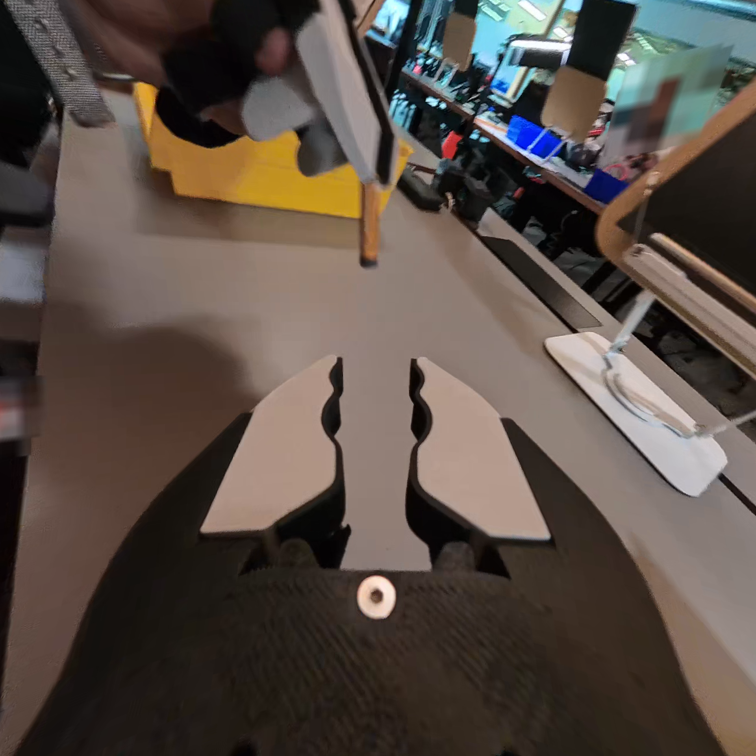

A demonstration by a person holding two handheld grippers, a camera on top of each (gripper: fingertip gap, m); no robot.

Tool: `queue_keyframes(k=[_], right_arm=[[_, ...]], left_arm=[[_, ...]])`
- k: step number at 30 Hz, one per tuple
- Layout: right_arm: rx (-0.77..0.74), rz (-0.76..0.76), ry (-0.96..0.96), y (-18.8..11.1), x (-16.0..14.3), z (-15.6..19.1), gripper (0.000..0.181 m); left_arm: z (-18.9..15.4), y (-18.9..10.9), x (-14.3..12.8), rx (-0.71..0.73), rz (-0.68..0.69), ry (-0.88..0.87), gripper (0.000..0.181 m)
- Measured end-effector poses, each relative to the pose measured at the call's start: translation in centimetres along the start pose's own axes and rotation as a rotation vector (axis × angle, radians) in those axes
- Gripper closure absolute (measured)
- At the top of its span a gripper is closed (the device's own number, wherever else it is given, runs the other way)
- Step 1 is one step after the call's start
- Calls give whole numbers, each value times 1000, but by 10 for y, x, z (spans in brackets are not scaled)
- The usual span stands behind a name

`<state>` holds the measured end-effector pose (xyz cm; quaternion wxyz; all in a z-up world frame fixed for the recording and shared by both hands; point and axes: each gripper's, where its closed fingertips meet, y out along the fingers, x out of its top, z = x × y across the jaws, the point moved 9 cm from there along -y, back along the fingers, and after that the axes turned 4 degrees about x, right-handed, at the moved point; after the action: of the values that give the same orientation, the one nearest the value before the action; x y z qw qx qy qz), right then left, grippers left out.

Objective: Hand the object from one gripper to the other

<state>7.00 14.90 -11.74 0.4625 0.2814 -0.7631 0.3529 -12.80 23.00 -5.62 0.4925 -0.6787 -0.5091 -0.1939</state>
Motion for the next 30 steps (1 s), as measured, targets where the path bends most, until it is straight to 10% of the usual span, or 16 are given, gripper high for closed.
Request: queue_keyframes(k=[7,30], right_arm=[[93,42,12,12,-4,12,161],[240,-241,467,-2,-7,-13,171]], left_arm=[[-15,49,-13,-111,70,-23,170],[-11,48,-13,-297,-185,-55,148]])
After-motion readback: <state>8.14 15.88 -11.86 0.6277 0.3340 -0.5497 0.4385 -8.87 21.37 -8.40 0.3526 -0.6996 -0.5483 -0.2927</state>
